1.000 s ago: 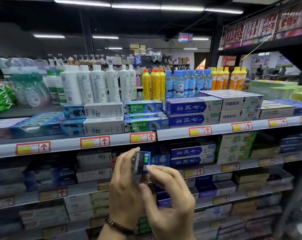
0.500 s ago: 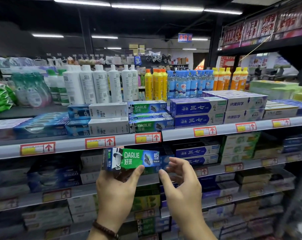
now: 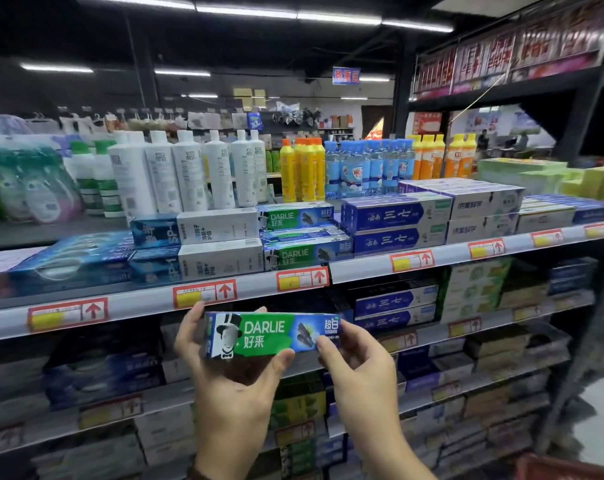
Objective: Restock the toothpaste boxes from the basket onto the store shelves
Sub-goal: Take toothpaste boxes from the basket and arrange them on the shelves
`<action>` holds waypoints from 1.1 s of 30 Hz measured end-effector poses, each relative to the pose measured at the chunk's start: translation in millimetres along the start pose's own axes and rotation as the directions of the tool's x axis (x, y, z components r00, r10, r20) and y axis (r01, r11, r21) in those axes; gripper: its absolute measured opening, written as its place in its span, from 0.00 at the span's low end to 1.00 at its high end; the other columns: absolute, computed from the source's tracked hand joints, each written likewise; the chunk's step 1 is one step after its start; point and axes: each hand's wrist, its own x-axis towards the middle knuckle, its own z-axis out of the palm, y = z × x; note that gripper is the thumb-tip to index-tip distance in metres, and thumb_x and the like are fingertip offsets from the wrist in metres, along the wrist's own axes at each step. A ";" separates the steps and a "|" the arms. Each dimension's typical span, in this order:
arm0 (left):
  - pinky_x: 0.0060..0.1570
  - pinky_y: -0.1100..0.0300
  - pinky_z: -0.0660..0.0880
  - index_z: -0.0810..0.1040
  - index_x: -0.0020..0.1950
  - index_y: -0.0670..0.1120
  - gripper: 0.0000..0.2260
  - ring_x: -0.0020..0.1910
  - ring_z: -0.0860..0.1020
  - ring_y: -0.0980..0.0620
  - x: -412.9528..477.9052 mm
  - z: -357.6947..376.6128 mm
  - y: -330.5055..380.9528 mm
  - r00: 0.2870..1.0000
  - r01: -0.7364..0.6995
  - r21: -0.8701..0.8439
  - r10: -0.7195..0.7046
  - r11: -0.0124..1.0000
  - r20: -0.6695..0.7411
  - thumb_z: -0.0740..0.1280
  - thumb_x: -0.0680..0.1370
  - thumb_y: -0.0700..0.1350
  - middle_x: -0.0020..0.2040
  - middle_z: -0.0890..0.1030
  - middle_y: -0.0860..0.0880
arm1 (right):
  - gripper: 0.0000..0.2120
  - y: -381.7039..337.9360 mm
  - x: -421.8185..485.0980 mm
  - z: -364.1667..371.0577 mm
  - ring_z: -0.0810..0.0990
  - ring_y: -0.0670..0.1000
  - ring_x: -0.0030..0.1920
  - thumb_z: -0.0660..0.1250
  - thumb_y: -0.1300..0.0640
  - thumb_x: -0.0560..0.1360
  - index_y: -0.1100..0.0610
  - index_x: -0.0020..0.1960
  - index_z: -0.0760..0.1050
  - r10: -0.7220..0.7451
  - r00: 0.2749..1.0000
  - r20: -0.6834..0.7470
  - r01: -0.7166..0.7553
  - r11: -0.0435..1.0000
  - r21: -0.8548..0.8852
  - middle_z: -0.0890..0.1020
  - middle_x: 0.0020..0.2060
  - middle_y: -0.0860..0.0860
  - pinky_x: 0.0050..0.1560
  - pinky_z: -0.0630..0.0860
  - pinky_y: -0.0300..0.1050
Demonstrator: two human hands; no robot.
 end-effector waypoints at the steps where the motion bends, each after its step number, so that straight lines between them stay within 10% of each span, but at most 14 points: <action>1: 0.61 0.57 0.80 0.57 0.77 0.50 0.49 0.61 0.84 0.53 0.7 -0.8 -1.4 1.000 -0.014 -0.010 0.014 1.000 0.002 0.79 0.65 0.25 0.65 0.80 0.65 | 0.13 -0.1 -1.0 1.4 0.87 0.44 0.50 0.78 0.57 0.77 0.50 0.61 0.82 -0.006 1.000 -0.013 0.006 1.000 0.002 0.89 0.48 0.43 0.54 0.85 0.47; 4: 0.62 0.57 0.80 0.59 0.72 0.55 0.49 0.60 0.83 0.56 2.4 -0.6 -4.3 0.999 -0.002 -0.029 0.001 1.000 -0.046 0.81 0.63 0.27 0.66 0.79 0.52 | 0.14 2.4 -0.9 3.8 0.87 0.45 0.48 0.79 0.57 0.76 0.51 0.60 0.82 -0.028 0.998 -0.054 0.028 1.000 -0.001 0.89 0.47 0.44 0.49 0.84 0.41; 7: 0.54 0.73 0.77 0.61 0.68 0.51 0.46 0.55 0.81 0.65 4.0 8.8 0.1 0.995 -0.037 -0.033 0.034 0.999 -0.092 0.80 0.62 0.23 0.61 0.73 0.57 | 0.15 4.1 3.2 4.7 0.87 0.45 0.49 0.79 0.59 0.76 0.51 0.61 0.82 -0.051 0.995 -0.082 0.051 0.999 -0.003 0.89 0.49 0.46 0.48 0.84 0.39; 12: 0.51 0.73 0.78 0.68 0.68 0.53 0.34 0.55 0.82 0.65 14.0 16.0 -1.9 0.995 -0.075 -0.019 0.074 0.997 -0.065 0.77 0.69 0.31 0.60 0.78 0.61 | 0.15 1.4 24.6 -2.3 0.87 0.43 0.49 0.79 0.60 0.76 0.52 0.61 0.82 -0.101 0.989 -0.104 0.102 0.995 0.001 0.88 0.48 0.43 0.48 0.83 0.37; 17: 0.66 0.47 0.78 0.74 0.69 0.60 0.18 0.63 0.80 0.51 37.4 11.5 -22.6 0.990 -0.111 0.203 0.125 0.973 -0.060 0.72 0.80 0.49 0.64 0.79 0.58 | 0.18 -2.6 62.0 -12.4 0.87 0.44 0.51 0.80 0.56 0.75 0.51 0.63 0.81 -0.140 0.983 -0.119 0.139 0.990 -0.018 0.87 0.53 0.48 0.54 0.85 0.46; 21: 0.58 0.38 0.79 0.78 0.66 0.53 0.14 0.59 0.79 0.46 58.4 22.4 -31.3 0.978 -0.136 0.366 0.183 0.921 -0.098 0.71 0.81 0.48 0.62 0.75 0.54 | 0.17 -7.8 89.3 -15.7 0.87 0.45 0.52 0.80 0.56 0.75 0.49 0.62 0.81 -0.186 0.977 -0.101 0.184 0.982 -0.034 0.87 0.53 0.48 0.56 0.85 0.46; 29: 0.52 0.75 0.72 0.82 0.62 0.47 0.13 0.53 0.78 0.66 106.7 41.4 -40.4 0.953 -0.178 0.565 0.284 0.806 -0.105 0.75 0.78 0.46 0.55 0.79 0.55 | 0.21 -25.4 134.4 -11.0 0.84 0.40 0.56 0.75 0.61 0.78 0.49 0.69 0.78 -0.304 0.952 -0.012 0.304 0.953 -0.008 0.84 0.58 0.45 0.51 0.79 0.31; 33: 0.52 0.69 0.74 0.83 0.63 0.45 0.16 0.48 0.78 0.62 127.9 48.4 -49.0 0.944 -0.156 0.638 0.303 0.754 -0.127 0.77 0.77 0.45 0.55 0.81 0.54 | 0.21 -27.0 153.7 -10.0 0.80 0.37 0.60 0.75 0.60 0.78 0.48 0.69 0.78 -0.341 0.940 0.022 0.342 0.937 -0.077 0.82 0.60 0.42 0.52 0.78 0.31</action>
